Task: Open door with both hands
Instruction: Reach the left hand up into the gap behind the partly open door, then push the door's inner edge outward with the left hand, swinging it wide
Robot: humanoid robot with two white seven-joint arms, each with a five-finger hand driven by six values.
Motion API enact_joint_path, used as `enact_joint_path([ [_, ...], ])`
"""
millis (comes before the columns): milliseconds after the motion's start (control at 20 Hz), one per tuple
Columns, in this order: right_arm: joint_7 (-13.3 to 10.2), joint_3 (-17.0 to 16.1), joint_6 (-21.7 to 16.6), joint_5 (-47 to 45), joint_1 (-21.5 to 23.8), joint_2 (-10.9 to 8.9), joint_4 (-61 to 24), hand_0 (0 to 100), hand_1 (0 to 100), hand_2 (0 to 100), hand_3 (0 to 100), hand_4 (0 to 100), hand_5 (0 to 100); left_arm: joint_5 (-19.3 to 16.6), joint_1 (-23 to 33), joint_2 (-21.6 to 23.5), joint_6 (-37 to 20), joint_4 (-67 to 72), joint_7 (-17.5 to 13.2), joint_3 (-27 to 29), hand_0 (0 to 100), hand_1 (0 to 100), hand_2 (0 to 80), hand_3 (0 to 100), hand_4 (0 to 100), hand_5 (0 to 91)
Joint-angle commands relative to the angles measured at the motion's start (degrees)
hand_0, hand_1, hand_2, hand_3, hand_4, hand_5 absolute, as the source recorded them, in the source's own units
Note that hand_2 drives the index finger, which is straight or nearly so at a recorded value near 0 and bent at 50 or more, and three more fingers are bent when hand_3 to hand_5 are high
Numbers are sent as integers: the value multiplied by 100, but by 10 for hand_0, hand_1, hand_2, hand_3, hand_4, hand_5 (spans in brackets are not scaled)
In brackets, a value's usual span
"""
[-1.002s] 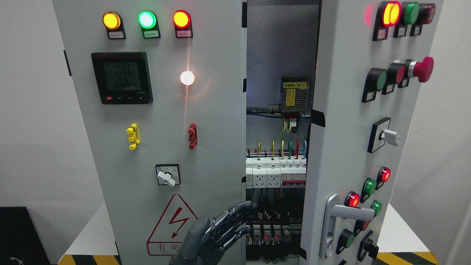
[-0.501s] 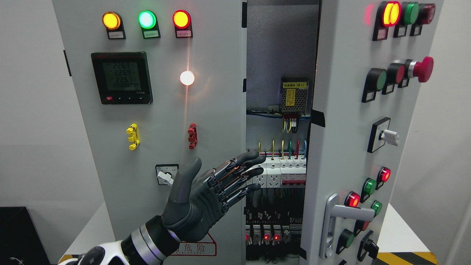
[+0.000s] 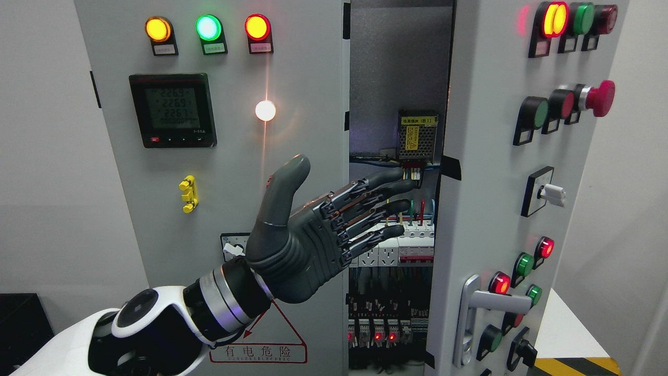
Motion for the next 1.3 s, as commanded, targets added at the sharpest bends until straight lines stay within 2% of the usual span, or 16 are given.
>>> enact_joint_path([
  [0,-3,-9,1,-1,0,0,0,192,0,0,0,0,0,317,-432,-534,64,294,29,-572,0,0,0,0,0,0],
  [451,-3,-9,1,-1,0,0,0,192,0,0,0,0,0,325,-670,-806,152,277,29,-573,0,0,0,0,0,0],
  [802,-3,-9,10,-1,0,0,0,192,0,0,0,0,0,325,-714,-921,152,250,29,-573,0,0,0,0,0,0],
  [1253,-3,-9,1,-1,0,0,0,192,0,0,0,0,0,317,-714,-1281,292,224,29,-581,0,0,0,0,0,0],
])
